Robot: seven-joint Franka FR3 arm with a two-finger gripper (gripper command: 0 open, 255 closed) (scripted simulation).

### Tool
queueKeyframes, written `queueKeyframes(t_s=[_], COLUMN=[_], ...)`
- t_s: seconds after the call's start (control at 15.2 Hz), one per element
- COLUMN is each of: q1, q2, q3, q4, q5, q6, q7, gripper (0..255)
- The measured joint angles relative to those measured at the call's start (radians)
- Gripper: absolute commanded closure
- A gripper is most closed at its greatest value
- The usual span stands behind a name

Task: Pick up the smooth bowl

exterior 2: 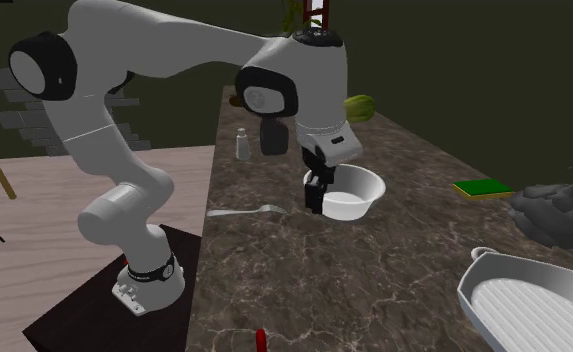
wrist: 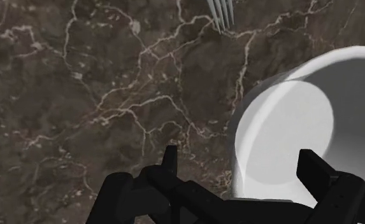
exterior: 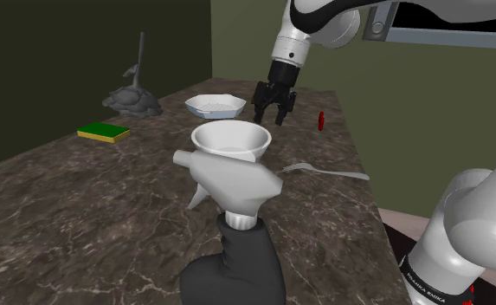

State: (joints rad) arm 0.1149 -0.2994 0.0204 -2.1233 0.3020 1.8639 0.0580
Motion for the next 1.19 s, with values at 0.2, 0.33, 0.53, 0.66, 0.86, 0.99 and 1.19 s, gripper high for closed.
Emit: queueKeyframes(t_s=[0.2, 0.33, 0.53, 0.66, 0.86, 0.99, 1.19], q1=[0.012, 0.014, 0.016, 0.017, 0.017, 0.017, 0.017], q2=[0.074, 0.080, 0.091, 0.096, 0.097, 0.096, 0.096], q3=[-0.004, -0.004, -0.002, -0.002, -0.002, -0.002, -0.002], q4=[0.062, 0.046, 0.022, 0.003, -0.007, -0.008, -0.008], q5=[0.050, 0.060, 0.067, 0.071, 0.073, 0.073, 0.073], q6=[0.032, 0.055, 0.090, 0.113, 0.123, 0.125, 0.125], q7=[-0.022, -0.033, -0.044, -0.053, -0.056, -0.057, -0.057], gripper=[0, 0, 0, 0, 255, 255, 255])
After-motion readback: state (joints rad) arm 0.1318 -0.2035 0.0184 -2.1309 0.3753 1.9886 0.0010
